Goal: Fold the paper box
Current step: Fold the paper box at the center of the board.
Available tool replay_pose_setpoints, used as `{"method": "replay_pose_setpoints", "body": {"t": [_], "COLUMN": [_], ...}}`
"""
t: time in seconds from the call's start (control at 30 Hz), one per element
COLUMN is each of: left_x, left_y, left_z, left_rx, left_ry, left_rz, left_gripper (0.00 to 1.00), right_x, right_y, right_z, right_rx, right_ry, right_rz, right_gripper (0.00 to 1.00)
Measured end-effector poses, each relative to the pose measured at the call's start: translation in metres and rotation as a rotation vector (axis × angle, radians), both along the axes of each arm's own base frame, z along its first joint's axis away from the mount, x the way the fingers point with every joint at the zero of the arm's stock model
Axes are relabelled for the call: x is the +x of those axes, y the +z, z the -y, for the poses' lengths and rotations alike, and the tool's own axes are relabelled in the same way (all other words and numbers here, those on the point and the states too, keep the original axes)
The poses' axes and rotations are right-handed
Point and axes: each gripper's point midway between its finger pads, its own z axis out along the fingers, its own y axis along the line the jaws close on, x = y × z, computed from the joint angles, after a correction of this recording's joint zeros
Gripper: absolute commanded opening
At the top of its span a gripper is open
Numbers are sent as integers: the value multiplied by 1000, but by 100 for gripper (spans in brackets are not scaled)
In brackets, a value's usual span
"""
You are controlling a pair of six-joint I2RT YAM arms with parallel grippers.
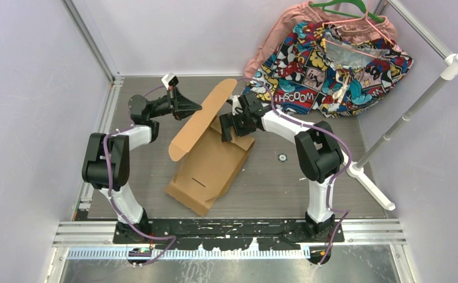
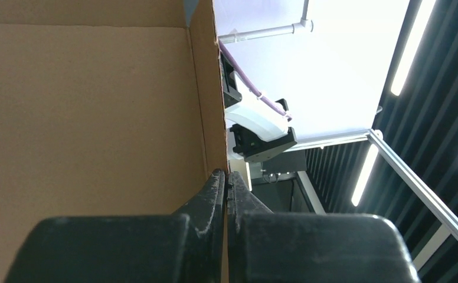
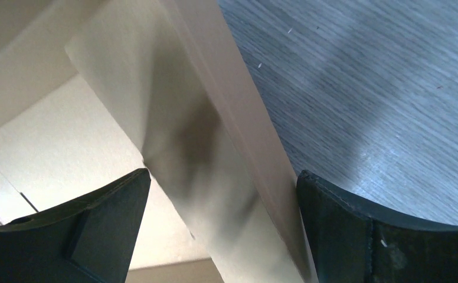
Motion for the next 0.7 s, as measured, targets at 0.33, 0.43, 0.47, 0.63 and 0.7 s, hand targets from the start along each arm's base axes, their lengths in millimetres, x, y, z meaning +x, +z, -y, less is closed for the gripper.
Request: {"method": "replay_pose_setpoints", "body": {"t": [0.33, 0.43, 0.47, 0.63, 0.7], "left_x": [-2, -1, 0, 2, 3], "left_y": [-3, -7, -9, -19, -22], "left_z": [0, 0, 0, 1, 1], "left_rx": [-8, -6, -5, 4, 5], "left_ry": [-19, -26, -27, -40, -40], "left_rz": [-8, -25, -30, -54, -61], "left_gripper": [0, 0, 0, 0, 0], "right_x": [-4, -5, -6, -7, -4], "right_y": [-12, -11, -10, 3, 10], "right_z": [3, 3, 5, 15, 21], "right_rx": [-2, 9, 14, 56, 94], "right_ry": [-5, -2, -3, -30, -61], "right_rz": [7, 13, 17, 50, 71], "right_gripper": [100, 100, 100, 99, 96]}}
